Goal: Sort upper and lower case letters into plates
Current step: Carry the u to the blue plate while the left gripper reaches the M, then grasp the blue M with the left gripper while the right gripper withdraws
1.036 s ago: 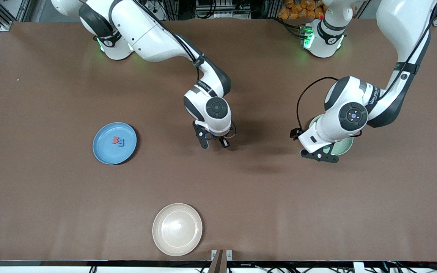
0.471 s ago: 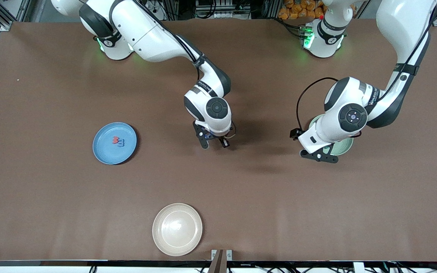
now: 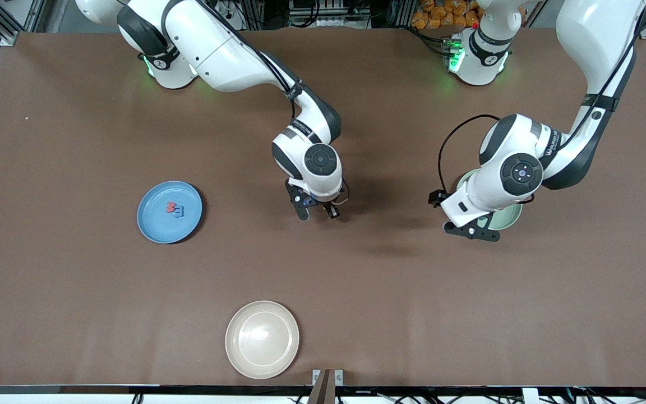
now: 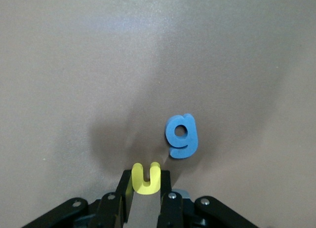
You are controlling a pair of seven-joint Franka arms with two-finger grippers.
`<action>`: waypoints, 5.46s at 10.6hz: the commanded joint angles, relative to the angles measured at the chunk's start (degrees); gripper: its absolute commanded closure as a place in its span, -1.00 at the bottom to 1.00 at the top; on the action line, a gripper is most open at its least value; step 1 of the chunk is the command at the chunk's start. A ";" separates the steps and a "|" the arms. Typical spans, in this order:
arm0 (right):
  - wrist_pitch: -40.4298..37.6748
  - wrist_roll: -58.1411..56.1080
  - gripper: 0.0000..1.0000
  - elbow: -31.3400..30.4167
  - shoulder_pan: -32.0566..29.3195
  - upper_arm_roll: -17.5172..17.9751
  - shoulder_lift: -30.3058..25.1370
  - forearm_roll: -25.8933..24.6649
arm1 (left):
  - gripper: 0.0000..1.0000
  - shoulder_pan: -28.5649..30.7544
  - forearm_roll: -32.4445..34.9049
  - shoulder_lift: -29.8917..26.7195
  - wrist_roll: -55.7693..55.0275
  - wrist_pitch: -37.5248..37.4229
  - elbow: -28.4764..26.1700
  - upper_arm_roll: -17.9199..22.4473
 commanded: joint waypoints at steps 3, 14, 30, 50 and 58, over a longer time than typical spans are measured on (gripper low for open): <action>-7.65 -13.17 1.00 0.73 -2.73 0.44 -2.01 -0.03 | -1.00 -0.18 -0.86 0.27 0.20 -0.82 0.69 -0.12; -26.23 -58.87 1.00 -11.37 -38.66 13.27 -17.82 -0.12 | -1.00 -22.48 -0.42 4.56 -18.60 14.27 -2.56 0.14; -13.04 -84.06 -0.89 -32.05 -52.58 12.92 -24.69 -1.26 | -0.77 -33.23 28.49 15.03 -29.94 25.19 -5.10 0.67; -15.50 -82.56 -1.00 -27.13 -50.47 15.38 -26.09 -1.17 | -0.18 -32.08 28.67 14.07 -29.42 25.19 -6.86 0.58; -15.24 -82.48 -1.00 -27.22 -49.85 15.29 -25.92 -1.17 | 1.00 -31.12 27.72 12.06 -29.94 25.02 -6.86 0.41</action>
